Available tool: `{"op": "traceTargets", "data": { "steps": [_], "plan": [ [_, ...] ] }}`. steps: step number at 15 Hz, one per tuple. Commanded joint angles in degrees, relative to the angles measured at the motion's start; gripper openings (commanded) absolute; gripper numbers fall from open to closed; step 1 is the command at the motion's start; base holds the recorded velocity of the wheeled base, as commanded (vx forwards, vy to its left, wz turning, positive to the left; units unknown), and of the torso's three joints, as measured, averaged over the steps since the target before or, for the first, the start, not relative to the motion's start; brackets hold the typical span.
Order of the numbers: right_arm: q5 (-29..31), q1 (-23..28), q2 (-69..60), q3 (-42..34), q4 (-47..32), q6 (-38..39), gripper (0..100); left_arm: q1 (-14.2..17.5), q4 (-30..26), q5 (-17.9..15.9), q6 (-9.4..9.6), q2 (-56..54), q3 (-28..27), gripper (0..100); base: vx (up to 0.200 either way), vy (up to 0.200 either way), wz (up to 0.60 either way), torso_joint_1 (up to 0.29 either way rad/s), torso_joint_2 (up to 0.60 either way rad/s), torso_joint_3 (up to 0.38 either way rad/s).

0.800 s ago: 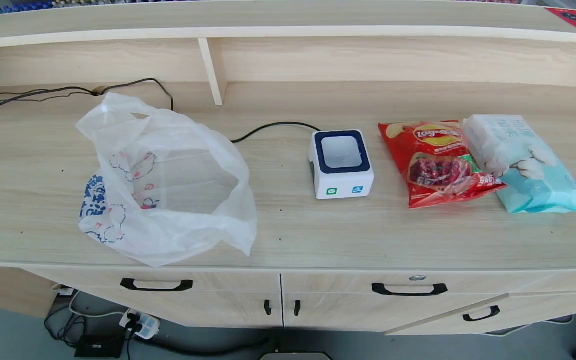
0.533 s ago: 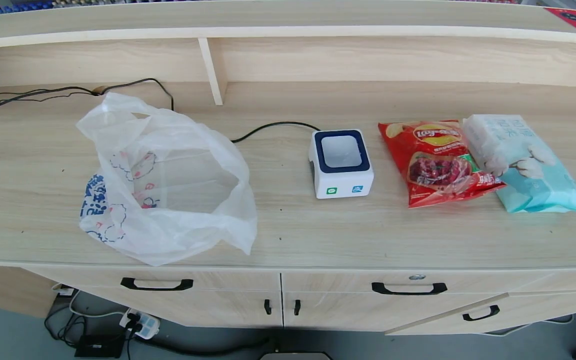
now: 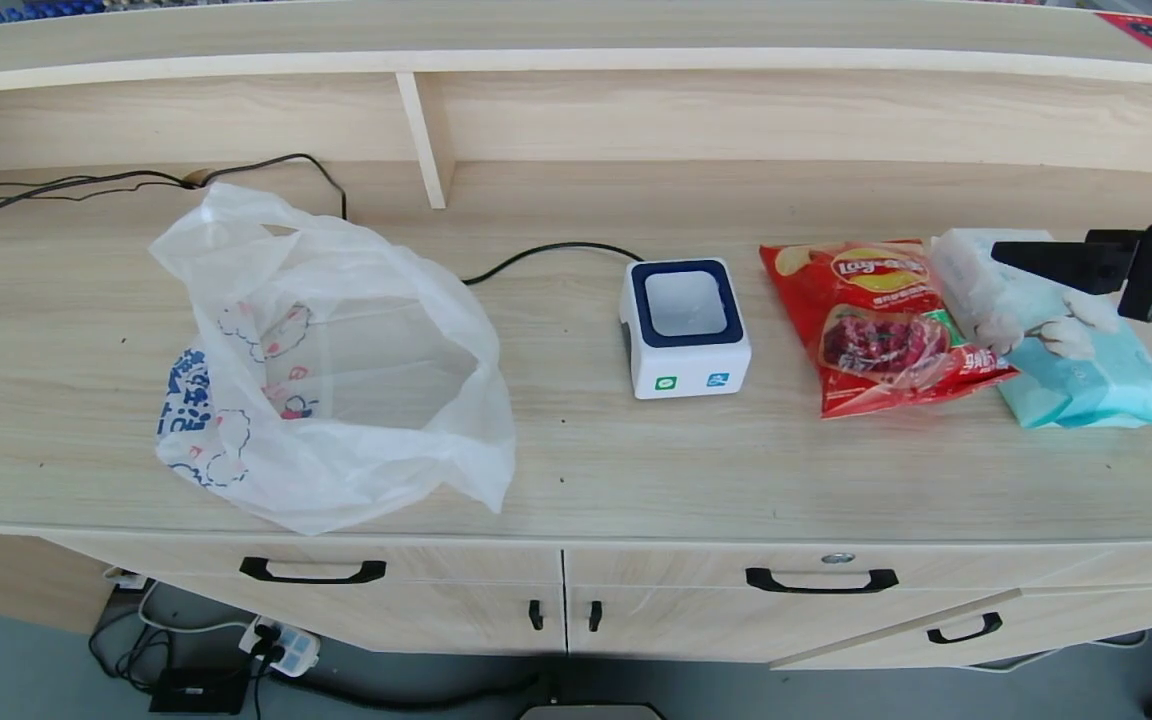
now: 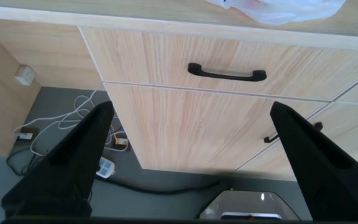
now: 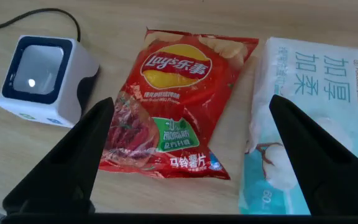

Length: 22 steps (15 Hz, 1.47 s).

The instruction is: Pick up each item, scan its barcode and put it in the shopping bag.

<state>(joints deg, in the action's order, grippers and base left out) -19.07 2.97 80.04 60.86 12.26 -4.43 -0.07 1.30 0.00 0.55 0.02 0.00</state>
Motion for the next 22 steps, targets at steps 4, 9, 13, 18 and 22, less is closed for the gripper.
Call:
{"op": "traceTargets", "data": {
  "steps": [4, 9, 13, 18, 22],
  "plan": [
    [2.4, -0.2, 10.7, 3.1, 0.1, -1.1, 100, 0.0, 0.0, 0.0, -0.02, 0.1, 0.0, 100, 0.0, 0.0, 0.0, 0.0, 0.0, 0.0],
    [9.4, -11.0, 13.9, 5.9, -0.8, -0.9, 100, 0.0, 0.0, 0.0, 0.07, 0.1, 0.0, 100, 0.0, 0.0, 0.0, 0.0, 0.0, 0.0],
    [11.6, -11.7, 15.0, 5.8, -1.3, -1.0, 100, 0.0, 0.0, 0.0, -0.02, 0.1, 0.0, 100, 0.0, 0.0, 0.0, 0.0, 0.0, 0.0],
    [14.0, -11.5, 17.3, 9.3, -1.4, -0.6, 100, 0.0, 0.0, 0.0, -0.02, 0.1, 0.0, 100, 0.0, 0.0, 0.0, 0.0, 0.0, 0.0],
    [13.8, -11.5, 16.5, 9.7, -0.8, 0.1, 0, 0.0, 0.0, 0.0, -0.02, 0.1, 0.0, 100, 0.0, 0.0, 0.0, 0.0, 0.0, 0.0]
  ]
}}
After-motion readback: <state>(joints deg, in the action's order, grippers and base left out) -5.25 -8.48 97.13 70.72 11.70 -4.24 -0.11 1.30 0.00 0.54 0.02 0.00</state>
